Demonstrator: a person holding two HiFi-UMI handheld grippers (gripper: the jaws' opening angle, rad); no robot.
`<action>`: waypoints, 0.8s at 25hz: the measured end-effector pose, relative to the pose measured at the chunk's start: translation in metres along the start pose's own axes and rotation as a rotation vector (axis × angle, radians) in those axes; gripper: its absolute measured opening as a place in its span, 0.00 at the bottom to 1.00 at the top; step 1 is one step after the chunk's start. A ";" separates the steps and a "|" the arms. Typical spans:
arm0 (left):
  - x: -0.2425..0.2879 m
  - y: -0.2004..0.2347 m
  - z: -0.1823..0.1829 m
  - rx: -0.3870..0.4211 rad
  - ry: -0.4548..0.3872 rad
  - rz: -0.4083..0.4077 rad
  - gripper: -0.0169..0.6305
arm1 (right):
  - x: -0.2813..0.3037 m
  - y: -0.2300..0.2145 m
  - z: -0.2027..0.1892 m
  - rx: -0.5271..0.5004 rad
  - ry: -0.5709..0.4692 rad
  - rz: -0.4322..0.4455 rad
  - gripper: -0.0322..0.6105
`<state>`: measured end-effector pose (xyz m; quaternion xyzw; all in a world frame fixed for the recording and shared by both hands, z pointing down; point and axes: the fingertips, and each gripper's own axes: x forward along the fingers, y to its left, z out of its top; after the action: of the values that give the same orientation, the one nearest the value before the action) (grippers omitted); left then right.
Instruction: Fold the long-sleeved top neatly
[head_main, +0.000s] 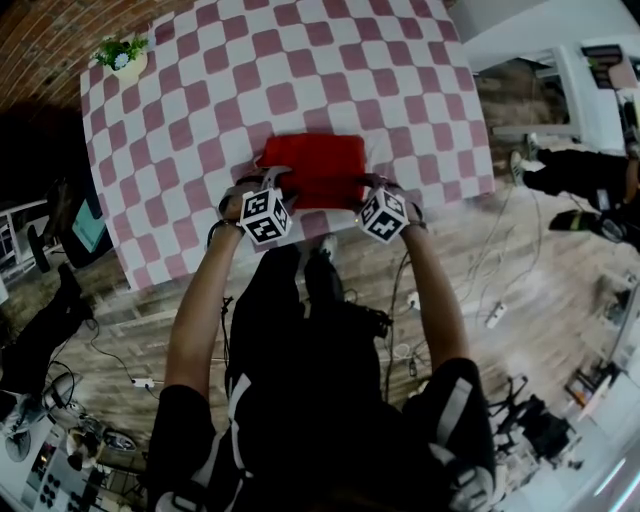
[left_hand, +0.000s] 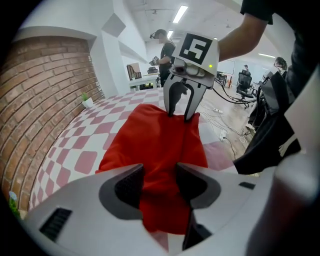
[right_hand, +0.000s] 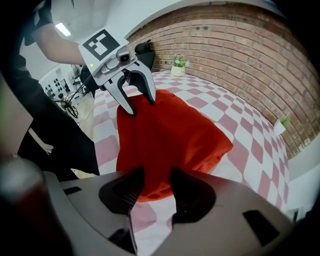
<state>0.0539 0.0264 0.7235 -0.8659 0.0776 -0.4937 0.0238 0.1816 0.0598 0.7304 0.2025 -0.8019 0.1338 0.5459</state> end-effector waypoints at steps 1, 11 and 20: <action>0.000 0.000 0.000 -0.014 -0.009 -0.001 0.32 | 0.000 0.000 0.000 0.007 -0.002 0.003 0.30; -0.049 0.017 0.018 -0.288 -0.163 0.049 0.32 | -0.035 0.001 0.022 0.184 -0.118 0.027 0.30; -0.172 0.051 0.056 -0.506 -0.415 0.319 0.09 | -0.165 -0.021 0.098 0.477 -0.586 -0.205 0.18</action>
<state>0.0100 0.0016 0.5425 -0.9031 0.3247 -0.2629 -0.0993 0.1638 0.0284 0.5412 0.4322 -0.8459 0.1977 0.2420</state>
